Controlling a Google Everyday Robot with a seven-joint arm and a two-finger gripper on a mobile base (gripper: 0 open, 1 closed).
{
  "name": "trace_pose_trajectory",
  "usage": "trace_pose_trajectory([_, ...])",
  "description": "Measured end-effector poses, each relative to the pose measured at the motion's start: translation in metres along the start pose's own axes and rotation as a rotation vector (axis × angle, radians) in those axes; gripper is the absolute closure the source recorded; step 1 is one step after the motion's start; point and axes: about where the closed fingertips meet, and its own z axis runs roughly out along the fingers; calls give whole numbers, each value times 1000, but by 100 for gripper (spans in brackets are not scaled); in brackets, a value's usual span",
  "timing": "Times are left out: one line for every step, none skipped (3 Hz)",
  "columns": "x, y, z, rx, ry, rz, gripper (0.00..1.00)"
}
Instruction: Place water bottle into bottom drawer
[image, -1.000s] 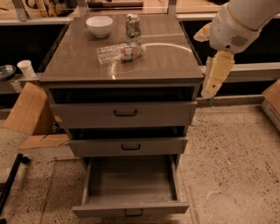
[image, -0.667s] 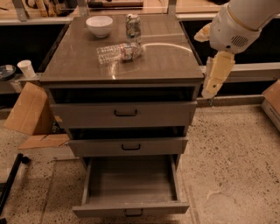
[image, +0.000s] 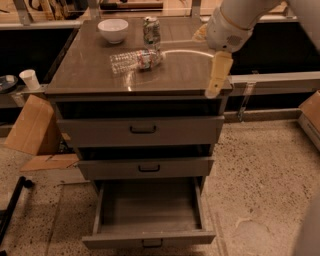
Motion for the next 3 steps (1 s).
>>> trace_pose_trajectory([-16,-34,29,-6,-34,-36,0])
trace_pose_trajectory([-34,-65,55,11,-97,-20,0])
trace_pose_trajectory([-52,-94,86,17,-201,45,0])
